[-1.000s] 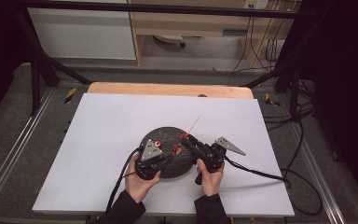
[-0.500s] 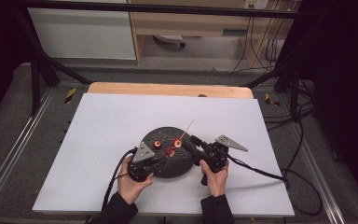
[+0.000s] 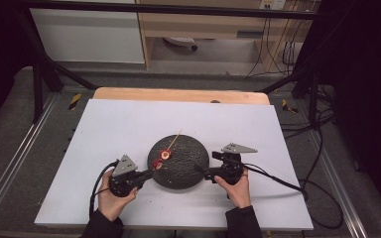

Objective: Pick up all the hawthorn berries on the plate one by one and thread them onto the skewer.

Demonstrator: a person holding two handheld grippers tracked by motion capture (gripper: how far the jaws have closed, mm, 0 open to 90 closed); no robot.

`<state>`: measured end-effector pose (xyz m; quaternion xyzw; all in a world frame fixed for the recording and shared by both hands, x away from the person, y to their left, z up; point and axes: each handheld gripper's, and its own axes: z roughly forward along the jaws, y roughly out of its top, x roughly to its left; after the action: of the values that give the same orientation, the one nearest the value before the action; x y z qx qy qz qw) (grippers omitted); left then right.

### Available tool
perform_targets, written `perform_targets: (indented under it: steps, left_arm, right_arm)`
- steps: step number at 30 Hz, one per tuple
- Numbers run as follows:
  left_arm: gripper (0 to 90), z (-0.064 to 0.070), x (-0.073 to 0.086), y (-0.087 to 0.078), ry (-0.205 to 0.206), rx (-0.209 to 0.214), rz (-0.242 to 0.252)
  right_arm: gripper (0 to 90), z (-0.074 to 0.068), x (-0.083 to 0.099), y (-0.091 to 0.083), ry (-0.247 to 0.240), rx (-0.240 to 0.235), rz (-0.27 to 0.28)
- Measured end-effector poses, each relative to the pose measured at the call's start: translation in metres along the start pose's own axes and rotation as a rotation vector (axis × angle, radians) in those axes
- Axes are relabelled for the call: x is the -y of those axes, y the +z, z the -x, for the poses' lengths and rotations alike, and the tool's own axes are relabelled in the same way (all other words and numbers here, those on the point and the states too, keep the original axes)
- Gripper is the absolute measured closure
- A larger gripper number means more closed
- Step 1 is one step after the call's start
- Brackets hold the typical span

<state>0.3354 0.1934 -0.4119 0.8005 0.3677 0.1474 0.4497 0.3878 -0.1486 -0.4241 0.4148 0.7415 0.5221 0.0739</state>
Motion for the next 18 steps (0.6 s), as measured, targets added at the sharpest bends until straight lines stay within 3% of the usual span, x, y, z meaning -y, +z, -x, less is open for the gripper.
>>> perform_targets:
  steps: [10, 12, 18]
  left_arm:
    - [88.2, -0.016, 0.021, -0.017, -0.018, -0.008, 0.000]
    - [88.2, -0.019, 0.023, -0.019, -0.016, -0.010, -0.007]
    - [88.2, -0.026, 0.028, -0.024, -0.014, -0.014, -0.014]
  right_arm:
    - [2.7, 0.002, -0.005, 0.001, -0.046, 0.031, -0.115]
    - [2.3, 0.000, -0.008, 0.003, -0.074, 0.049, -0.150]
    - [2.3, -0.008, -0.019, 0.014, -0.097, 0.049, -0.210]
